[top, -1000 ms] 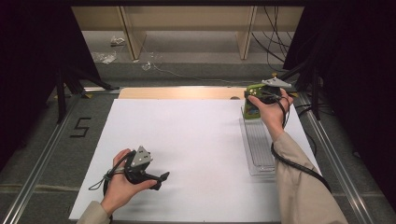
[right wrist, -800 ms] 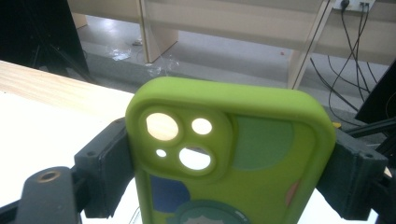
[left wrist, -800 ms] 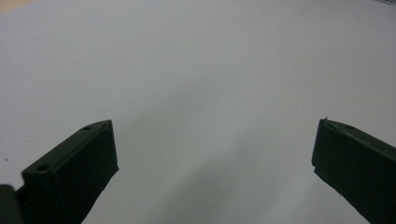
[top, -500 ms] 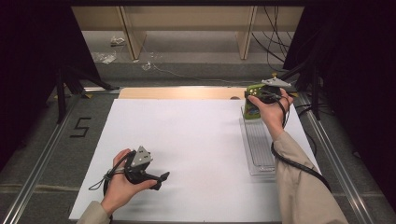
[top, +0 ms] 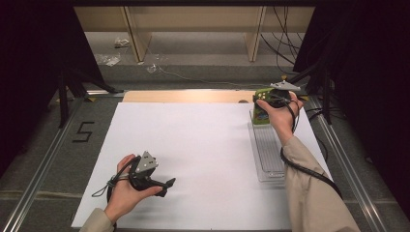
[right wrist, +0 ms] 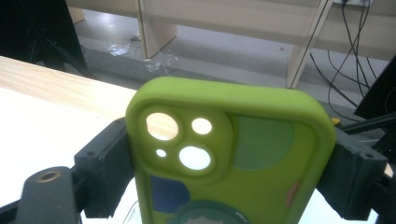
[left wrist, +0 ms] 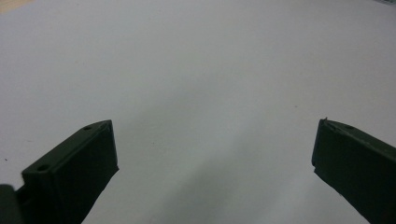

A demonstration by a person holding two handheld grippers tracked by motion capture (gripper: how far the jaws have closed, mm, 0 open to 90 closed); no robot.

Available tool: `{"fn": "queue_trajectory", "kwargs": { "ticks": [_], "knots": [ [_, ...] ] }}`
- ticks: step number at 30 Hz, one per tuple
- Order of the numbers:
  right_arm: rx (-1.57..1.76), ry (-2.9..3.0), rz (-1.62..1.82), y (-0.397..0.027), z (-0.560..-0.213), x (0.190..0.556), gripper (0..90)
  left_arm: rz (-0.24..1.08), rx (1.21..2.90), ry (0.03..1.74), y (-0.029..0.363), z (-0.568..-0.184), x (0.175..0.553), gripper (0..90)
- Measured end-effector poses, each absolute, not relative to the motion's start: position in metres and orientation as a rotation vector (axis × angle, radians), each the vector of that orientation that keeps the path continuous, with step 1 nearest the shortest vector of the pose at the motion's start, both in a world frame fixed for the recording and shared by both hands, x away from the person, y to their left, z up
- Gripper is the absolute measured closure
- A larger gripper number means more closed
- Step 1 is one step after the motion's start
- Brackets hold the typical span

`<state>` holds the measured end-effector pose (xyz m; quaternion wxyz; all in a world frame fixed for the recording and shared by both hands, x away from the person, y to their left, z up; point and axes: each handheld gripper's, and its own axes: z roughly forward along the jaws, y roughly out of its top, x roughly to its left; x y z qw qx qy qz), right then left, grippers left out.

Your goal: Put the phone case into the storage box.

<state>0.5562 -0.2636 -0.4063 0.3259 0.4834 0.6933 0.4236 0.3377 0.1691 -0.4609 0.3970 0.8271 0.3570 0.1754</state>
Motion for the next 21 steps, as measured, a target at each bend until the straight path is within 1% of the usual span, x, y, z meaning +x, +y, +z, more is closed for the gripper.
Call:
{"fn": "queue_trajectory", "kwargs": {
  "ticks": [21],
  "knots": [
    [1.283,1.825,1.097,-0.2636,-0.4116,0.5569,16.7,0.444,2.096,0.903,0.1689,-0.4611,0.3378,0.0]
  ]
}}
